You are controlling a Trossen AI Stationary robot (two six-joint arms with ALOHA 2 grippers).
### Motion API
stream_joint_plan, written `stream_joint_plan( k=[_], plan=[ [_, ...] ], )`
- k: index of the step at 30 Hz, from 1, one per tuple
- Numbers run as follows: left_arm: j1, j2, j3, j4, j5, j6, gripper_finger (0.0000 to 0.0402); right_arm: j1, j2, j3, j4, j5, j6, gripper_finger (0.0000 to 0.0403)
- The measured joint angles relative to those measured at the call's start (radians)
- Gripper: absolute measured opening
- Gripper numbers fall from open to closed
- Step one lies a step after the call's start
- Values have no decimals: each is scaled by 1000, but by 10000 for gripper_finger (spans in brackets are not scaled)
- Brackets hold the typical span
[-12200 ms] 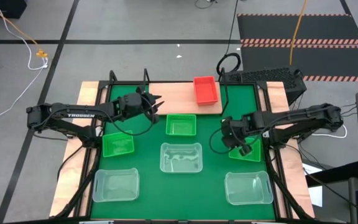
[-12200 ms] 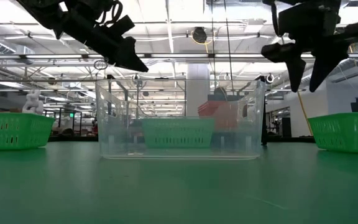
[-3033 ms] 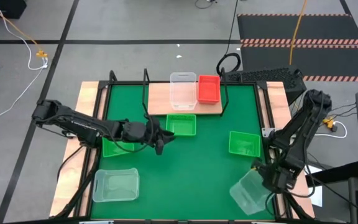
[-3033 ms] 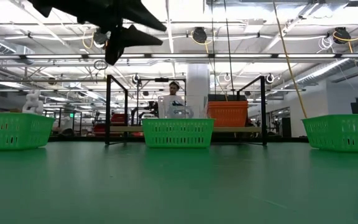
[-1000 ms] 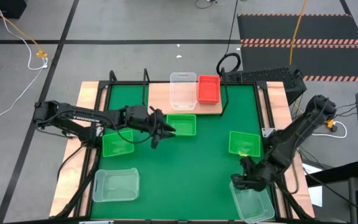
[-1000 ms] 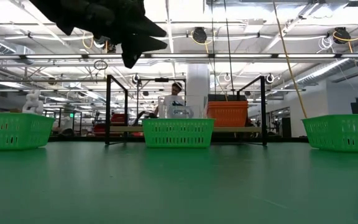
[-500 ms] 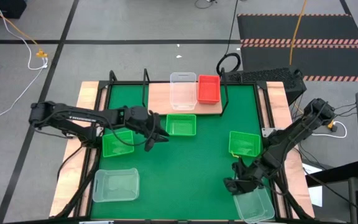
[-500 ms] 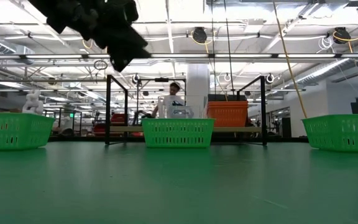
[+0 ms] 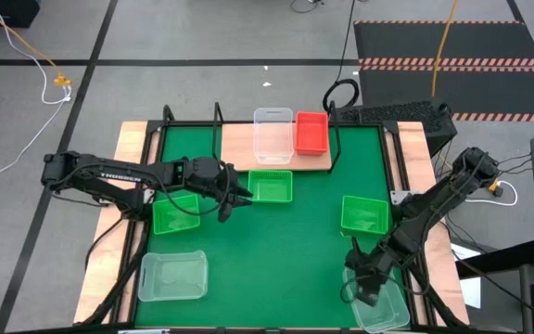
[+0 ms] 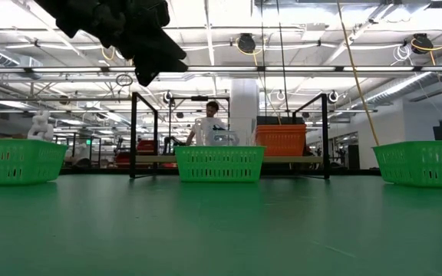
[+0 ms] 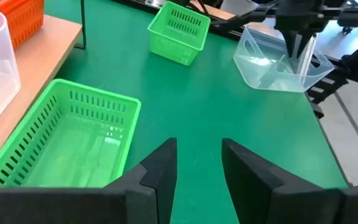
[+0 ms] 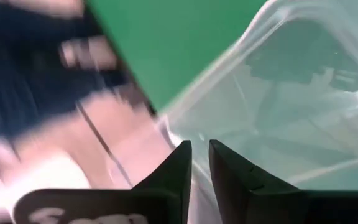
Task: Stack baskets on shelf by color
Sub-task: Stack the right transparent bin on top of the transparent bin on the shelf
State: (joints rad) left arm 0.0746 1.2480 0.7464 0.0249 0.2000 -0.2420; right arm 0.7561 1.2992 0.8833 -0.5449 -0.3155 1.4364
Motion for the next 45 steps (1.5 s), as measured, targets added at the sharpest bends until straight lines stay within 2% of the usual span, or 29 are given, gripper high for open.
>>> stream_joint_plan(
  k=[5,8,11,16,19,24,32,37,45],
  plan=[
    [0,0,0,1,-13,-42,127,25,0,4,-93,-104,-258,36],
    [-4,0,0,1,-47,-106,127,24,0,46,-213,-77,-388,29],
    [-13,0,0,1,-81,-152,127,4,-3,138,-359,48,-549,23],
    [-25,0,0,3,-124,-192,127,-32,-4,308,-546,362,-873,25],
    [-26,0,0,14,-132,-213,127,-55,-5,324,-566,411,-1017,37],
    [-26,0,0,40,-153,-253,127,-79,-3,231,-554,260,-1089,82],
    [-49,0,0,38,-176,-304,127,-81,-3,117,-474,235,-1086,153],
    [-64,0,0,38,-178,-315,127,-81,-3,96,-387,235,-1086,158],
    [-65,0,0,38,-198,-337,127,-81,-3,61,-335,240,-1058,141]
  ],
)
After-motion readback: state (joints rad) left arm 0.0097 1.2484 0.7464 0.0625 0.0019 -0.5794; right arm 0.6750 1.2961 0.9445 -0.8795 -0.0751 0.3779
